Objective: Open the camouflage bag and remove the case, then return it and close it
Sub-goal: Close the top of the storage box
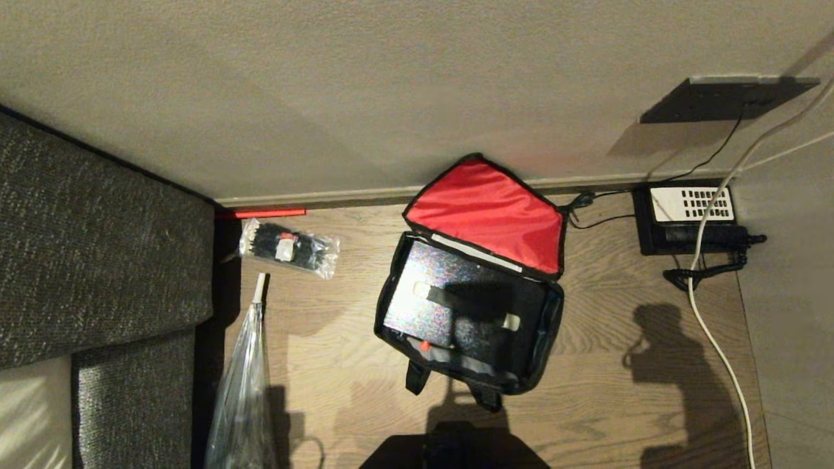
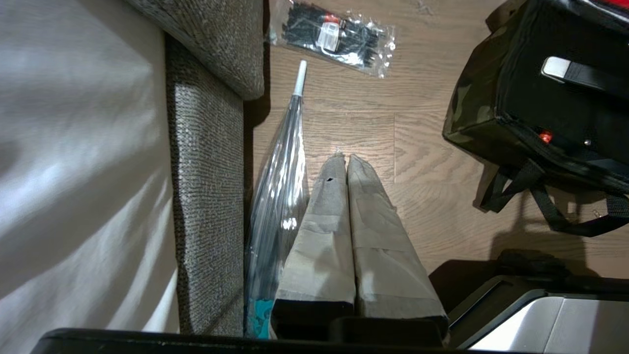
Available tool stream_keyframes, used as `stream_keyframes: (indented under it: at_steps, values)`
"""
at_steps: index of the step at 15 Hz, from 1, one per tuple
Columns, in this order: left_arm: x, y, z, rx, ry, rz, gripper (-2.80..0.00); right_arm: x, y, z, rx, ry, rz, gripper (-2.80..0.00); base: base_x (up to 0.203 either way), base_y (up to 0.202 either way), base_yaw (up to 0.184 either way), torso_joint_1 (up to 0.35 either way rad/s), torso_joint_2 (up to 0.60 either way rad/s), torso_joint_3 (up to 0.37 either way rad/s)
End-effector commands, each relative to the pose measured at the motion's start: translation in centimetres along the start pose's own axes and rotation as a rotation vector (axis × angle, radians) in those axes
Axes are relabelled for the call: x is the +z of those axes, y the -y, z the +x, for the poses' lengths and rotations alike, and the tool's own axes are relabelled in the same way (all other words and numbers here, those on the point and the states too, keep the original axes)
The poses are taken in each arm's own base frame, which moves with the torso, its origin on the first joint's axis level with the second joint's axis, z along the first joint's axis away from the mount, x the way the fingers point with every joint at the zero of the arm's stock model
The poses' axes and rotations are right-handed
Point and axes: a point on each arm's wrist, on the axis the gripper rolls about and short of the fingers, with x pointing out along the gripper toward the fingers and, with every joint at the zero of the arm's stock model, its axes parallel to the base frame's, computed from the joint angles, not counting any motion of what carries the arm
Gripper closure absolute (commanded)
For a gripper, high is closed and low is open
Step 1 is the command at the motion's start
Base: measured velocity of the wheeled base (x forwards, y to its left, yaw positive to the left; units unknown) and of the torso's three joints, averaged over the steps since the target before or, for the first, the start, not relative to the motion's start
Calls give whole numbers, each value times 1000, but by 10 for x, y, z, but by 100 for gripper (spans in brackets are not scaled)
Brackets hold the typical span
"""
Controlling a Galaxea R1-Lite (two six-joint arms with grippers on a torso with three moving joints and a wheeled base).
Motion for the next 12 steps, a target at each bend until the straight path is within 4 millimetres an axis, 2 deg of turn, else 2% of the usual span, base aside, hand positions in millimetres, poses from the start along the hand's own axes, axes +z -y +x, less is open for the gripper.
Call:
stream_keyframes:
  at_steps: [1, 3, 5, 10, 12]
  values:
    - [0, 0, 0, 0, -2, 1, 0, 2, -1, 6, -2, -22, 0, 0, 0, 0, 0, 1, 0, -68]
    - [0, 0, 0, 1, -2, 1, 0, 11, -4, 15, 3, -1, 3, 0, 0, 0, 0, 5, 0, -35]
    - [0, 0, 0, 2, -2, 1, 0, 29, -9, 37, 3, -26, 12, 0, 0, 0, 0, 0, 0, 0]
    - [0, 0, 0, 2, -2, 1, 0, 75, -31, 123, 73, -82, 97, 0, 0, 0, 0, 0, 0, 0]
    - [0, 0, 0, 0, -2, 1, 0, 90, -46, 159, 135, -65, 146, 0, 0, 0, 0, 0, 0, 0]
